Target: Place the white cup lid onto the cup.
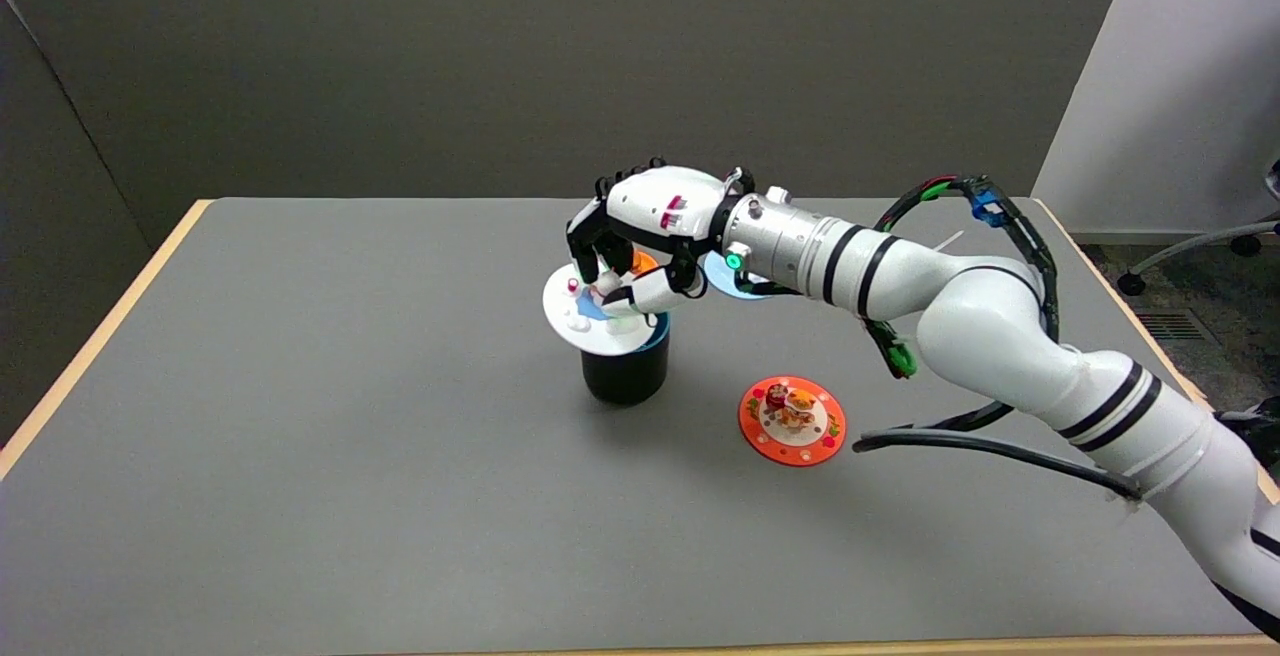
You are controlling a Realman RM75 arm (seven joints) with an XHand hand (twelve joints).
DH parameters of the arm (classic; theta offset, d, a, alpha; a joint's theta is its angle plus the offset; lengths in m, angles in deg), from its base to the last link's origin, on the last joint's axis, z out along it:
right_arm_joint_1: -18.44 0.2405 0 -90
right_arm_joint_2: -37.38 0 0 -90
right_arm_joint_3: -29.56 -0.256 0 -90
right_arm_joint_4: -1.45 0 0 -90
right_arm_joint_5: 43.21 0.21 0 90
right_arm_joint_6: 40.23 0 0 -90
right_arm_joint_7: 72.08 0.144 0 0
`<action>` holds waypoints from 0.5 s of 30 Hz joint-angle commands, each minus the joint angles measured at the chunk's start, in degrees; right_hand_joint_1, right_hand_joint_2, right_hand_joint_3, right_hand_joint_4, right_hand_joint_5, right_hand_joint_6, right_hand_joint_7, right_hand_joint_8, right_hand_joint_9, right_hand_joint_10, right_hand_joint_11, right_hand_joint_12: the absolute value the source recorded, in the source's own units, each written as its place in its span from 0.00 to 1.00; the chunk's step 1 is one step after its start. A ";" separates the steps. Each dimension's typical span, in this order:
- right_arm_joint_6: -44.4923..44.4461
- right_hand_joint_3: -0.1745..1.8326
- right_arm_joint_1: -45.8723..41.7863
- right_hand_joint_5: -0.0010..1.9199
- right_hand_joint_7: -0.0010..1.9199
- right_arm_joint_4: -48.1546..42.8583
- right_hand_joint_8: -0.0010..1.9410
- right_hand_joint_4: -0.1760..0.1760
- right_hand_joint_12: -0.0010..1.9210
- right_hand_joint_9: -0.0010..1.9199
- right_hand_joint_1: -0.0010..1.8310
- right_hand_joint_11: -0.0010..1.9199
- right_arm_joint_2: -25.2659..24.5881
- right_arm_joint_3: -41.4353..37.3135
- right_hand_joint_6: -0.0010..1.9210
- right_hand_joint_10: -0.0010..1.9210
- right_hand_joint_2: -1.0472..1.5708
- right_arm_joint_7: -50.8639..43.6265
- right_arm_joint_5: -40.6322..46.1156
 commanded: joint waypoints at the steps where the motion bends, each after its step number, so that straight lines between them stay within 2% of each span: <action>1: 0.75 0.28 3.80 0.44 0.46 -4.82 0.70 0.49 0.13 0.45 0.65 0.25 0.38 2.32 0.62 0.46 0.78 -0.21 -0.22; 15: 2.34 0.28 5.35 0.44 0.45 -5.79 0.71 0.49 0.13 0.45 0.65 0.25 1.58 4.19 0.62 0.46 0.78 0.24 -0.22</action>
